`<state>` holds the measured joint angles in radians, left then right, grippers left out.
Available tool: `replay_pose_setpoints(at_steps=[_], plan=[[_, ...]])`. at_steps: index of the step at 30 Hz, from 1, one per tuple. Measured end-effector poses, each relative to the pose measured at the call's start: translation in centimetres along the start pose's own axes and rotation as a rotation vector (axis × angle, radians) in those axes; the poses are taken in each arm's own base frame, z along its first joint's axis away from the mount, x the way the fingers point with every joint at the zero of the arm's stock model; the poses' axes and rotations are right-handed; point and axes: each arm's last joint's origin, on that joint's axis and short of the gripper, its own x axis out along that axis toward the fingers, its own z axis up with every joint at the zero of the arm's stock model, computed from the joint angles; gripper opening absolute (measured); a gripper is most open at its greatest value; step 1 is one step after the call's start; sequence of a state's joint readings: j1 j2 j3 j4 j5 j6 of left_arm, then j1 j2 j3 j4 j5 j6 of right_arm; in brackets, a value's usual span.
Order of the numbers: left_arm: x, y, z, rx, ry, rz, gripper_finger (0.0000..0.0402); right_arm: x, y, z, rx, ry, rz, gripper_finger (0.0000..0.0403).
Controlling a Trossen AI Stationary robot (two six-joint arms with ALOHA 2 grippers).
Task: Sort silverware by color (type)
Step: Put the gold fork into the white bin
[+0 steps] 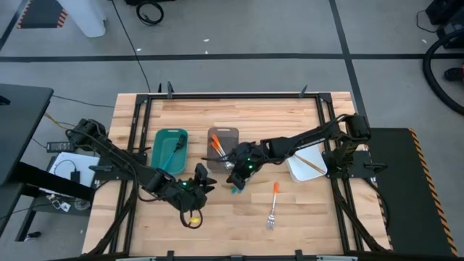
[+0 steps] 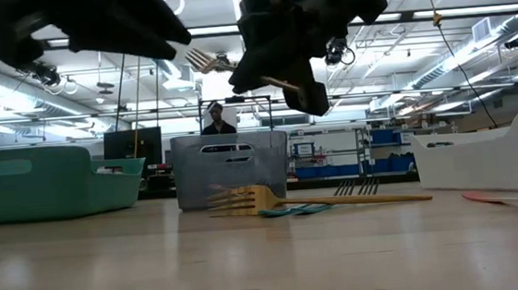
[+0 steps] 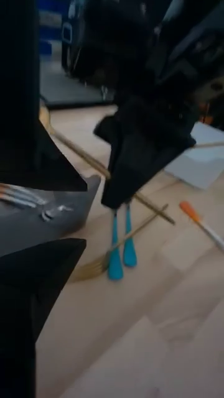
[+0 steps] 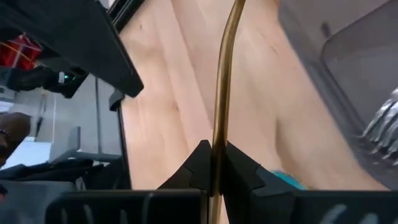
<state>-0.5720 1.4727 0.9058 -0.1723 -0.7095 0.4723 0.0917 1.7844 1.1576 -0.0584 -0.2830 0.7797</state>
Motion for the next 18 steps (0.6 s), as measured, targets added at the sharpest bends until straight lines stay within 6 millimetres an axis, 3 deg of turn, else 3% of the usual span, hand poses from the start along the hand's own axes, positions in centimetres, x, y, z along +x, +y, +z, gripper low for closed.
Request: replay_pose_setpoints(at_steps=[9, 18], plan=[[-0.2, 0.0, -0.5, -0.102, -0.015, -0.159, 0.0141, -1.3, -0.5, -0.3, -0.008, 0.031, -0.104, 0.0025], [-1.3, 1.9, -1.3, -0.264, -0.052, -0.331, 0.0141, -5.3, -0.2, -1.1, -0.023, 0.064, -0.308, 0.0025]])
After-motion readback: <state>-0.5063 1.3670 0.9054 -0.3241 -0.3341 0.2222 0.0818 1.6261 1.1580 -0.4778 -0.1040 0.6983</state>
